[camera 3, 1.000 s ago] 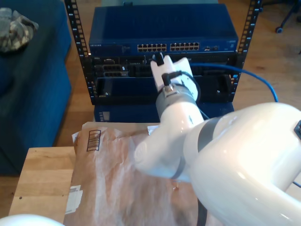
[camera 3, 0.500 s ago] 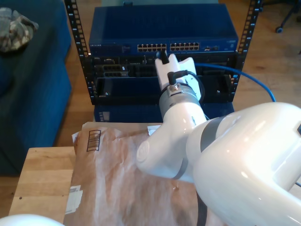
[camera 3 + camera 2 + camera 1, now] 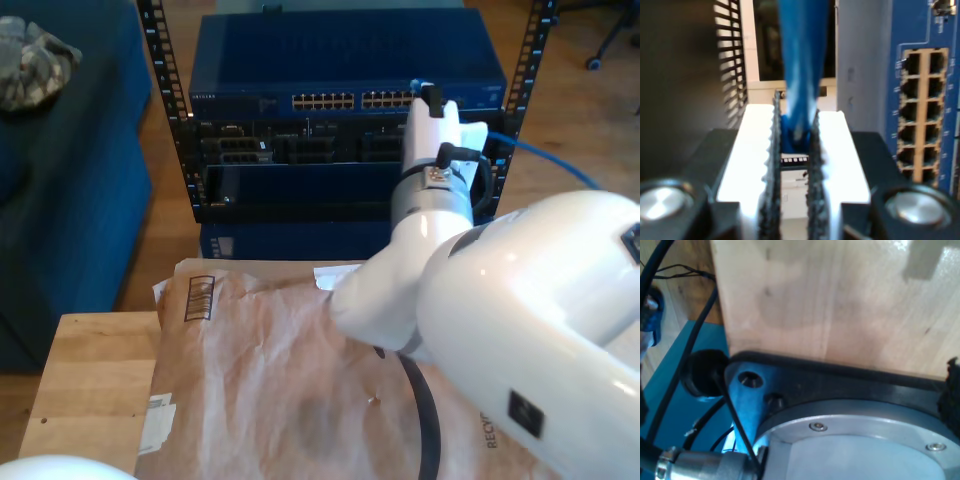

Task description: Grab the cable and plug it in

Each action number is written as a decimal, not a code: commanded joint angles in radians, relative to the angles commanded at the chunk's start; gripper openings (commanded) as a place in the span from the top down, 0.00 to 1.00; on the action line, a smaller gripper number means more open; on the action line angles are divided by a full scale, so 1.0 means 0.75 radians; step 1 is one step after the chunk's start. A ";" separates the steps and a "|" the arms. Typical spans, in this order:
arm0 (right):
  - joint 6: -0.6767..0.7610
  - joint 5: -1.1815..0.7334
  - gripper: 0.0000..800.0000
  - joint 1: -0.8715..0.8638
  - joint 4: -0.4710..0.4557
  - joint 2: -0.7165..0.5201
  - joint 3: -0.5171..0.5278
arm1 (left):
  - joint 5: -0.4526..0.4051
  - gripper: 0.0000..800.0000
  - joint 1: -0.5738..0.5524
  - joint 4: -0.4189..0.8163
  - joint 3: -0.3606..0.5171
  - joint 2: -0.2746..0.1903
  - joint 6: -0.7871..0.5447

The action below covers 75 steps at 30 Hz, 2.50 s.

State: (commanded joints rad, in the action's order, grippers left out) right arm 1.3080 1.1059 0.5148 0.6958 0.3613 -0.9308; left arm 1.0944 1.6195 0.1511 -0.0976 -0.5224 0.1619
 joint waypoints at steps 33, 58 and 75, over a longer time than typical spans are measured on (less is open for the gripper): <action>0.018 0.286 1.00 -0.029 0.006 0.417 -0.258 | 0.000 0.00 0.000 0.000 0.000 0.000 0.000; -0.018 0.325 1.00 -0.020 0.096 0.511 -0.387 | 0.000 0.00 0.000 0.000 0.000 0.000 0.000; -0.033 0.319 1.00 -0.027 0.094 0.552 -0.446 | 0.000 0.00 0.000 -0.002 0.000 0.000 0.000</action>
State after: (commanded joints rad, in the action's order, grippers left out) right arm 1.2835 1.3452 0.4948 0.7664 0.7756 -1.2653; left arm 1.0944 1.6195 0.1496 -0.0976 -0.5224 0.1619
